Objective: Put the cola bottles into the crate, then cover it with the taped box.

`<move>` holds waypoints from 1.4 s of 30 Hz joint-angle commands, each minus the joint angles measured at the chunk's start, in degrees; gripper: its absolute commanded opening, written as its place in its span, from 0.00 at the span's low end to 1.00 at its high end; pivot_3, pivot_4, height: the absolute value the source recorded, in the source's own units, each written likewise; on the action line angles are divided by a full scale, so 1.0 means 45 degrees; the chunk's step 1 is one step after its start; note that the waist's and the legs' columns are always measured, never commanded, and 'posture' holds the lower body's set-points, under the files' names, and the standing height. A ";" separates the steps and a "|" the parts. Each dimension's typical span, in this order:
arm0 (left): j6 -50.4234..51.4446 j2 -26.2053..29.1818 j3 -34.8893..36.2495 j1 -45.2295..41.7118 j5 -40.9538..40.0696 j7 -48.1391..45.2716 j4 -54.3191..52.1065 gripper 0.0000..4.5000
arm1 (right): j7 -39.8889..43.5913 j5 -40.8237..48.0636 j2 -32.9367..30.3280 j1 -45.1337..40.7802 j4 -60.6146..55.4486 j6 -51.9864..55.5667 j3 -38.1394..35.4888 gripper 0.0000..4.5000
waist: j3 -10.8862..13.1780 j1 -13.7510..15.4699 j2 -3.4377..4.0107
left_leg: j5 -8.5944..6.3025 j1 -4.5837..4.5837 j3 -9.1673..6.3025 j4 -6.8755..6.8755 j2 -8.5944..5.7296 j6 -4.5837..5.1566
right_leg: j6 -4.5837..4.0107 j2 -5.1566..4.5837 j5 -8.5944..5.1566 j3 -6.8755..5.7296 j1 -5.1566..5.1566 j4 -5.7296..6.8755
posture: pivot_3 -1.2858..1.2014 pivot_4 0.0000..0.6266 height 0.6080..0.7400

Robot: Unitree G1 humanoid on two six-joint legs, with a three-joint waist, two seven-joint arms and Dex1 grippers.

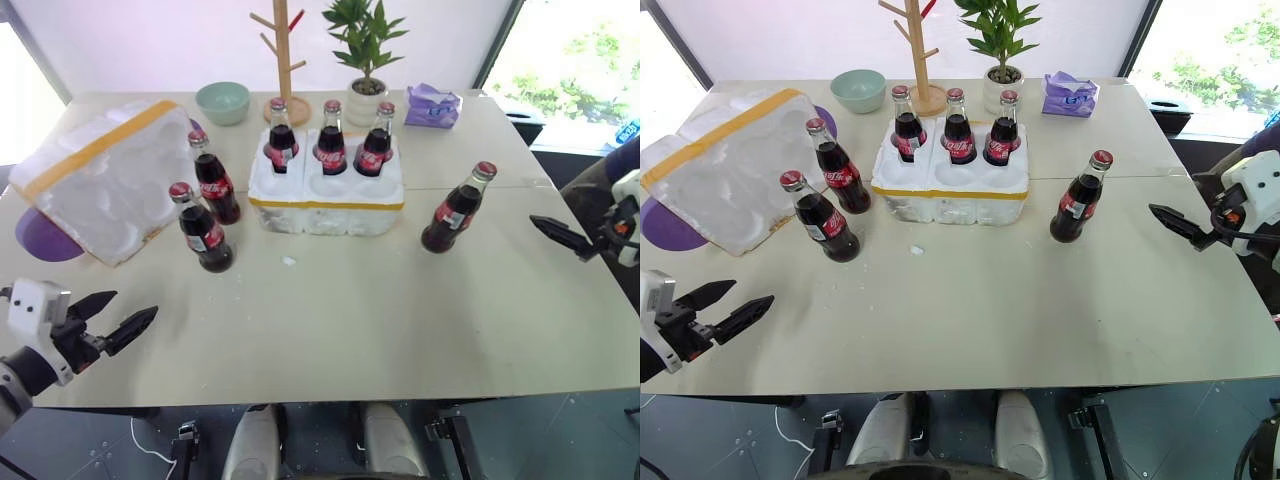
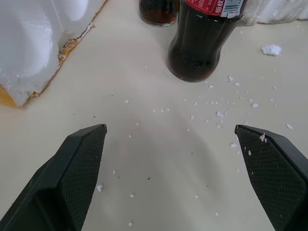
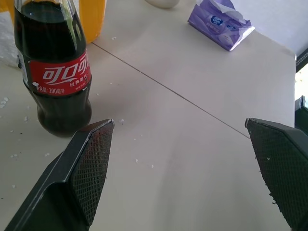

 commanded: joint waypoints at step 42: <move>-0.2213 0.0022 -0.5492 -0.8597 0.1923 -0.1973 0.5358 0.99 | 0.5078 0.8862 -0.4318 -0.4046 -0.7582 0.9615 -0.0945 1.00 | 0.0044 0.0063 0.0082 | -0.0001 -0.0012 0.0002 -0.0002 -0.0001 -0.0001 | -0.0001 -0.0005 0.0002 -0.0001 -0.0009 0.0004 | 0.52 0.24 1.00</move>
